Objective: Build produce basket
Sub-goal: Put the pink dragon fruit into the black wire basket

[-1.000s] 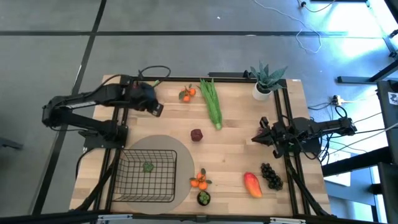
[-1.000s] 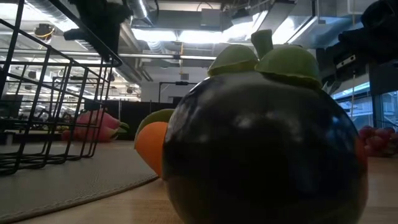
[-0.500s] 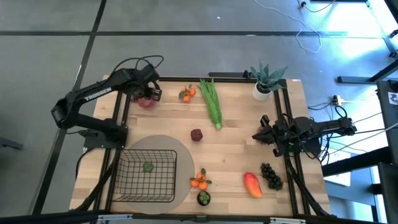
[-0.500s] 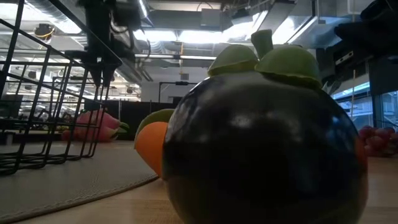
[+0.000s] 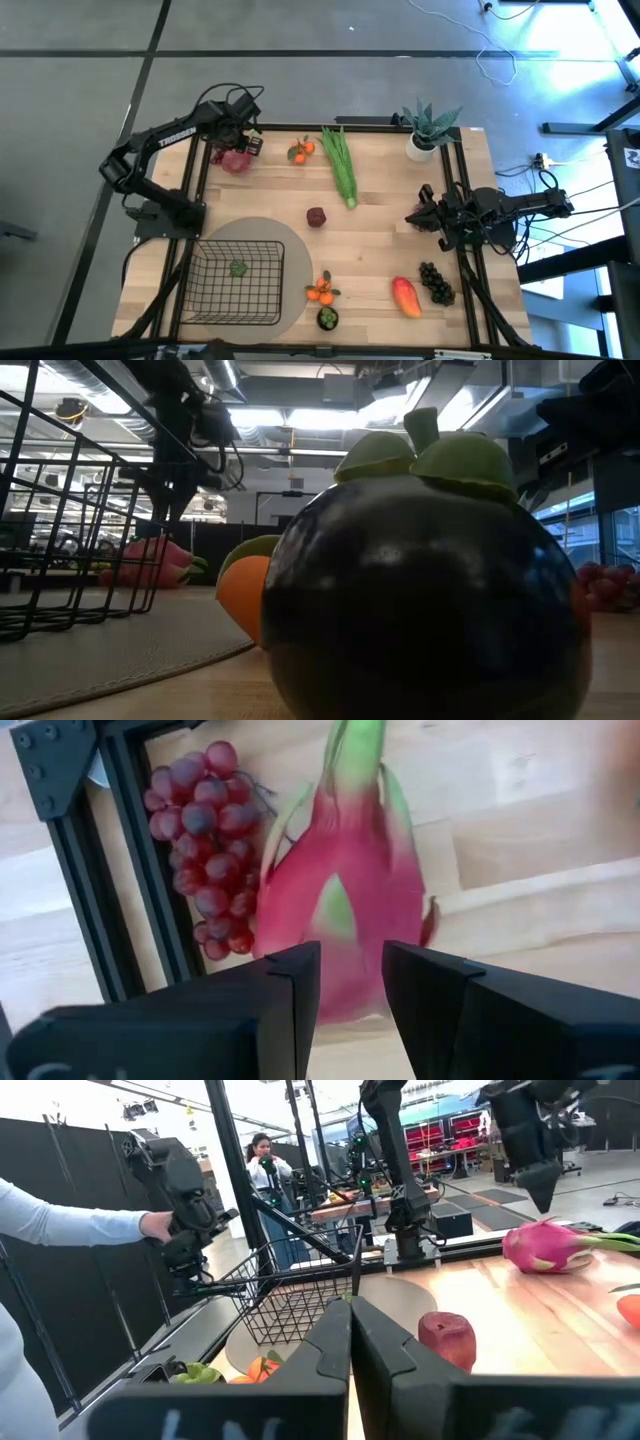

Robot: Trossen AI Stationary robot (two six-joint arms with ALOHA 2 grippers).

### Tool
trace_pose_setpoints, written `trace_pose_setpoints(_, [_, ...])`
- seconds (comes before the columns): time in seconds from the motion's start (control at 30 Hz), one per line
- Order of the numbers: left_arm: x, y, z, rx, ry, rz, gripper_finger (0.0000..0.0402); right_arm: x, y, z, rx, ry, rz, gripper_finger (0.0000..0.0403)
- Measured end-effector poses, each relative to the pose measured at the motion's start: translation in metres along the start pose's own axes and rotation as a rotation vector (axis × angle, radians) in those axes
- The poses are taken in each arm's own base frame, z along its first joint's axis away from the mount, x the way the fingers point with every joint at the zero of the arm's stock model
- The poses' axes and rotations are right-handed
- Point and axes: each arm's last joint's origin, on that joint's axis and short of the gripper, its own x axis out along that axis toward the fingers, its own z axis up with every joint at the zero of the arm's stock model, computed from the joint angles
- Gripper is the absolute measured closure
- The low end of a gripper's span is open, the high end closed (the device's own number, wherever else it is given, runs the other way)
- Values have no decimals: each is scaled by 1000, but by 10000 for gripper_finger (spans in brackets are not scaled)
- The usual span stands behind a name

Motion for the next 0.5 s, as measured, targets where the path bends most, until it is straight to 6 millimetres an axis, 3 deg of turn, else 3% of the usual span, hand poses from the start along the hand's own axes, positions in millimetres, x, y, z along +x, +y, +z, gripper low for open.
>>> trace_pose_setpoints(0.5, [25,-8,8,34,15,76,303,0,0,0,-1,1,0,402])
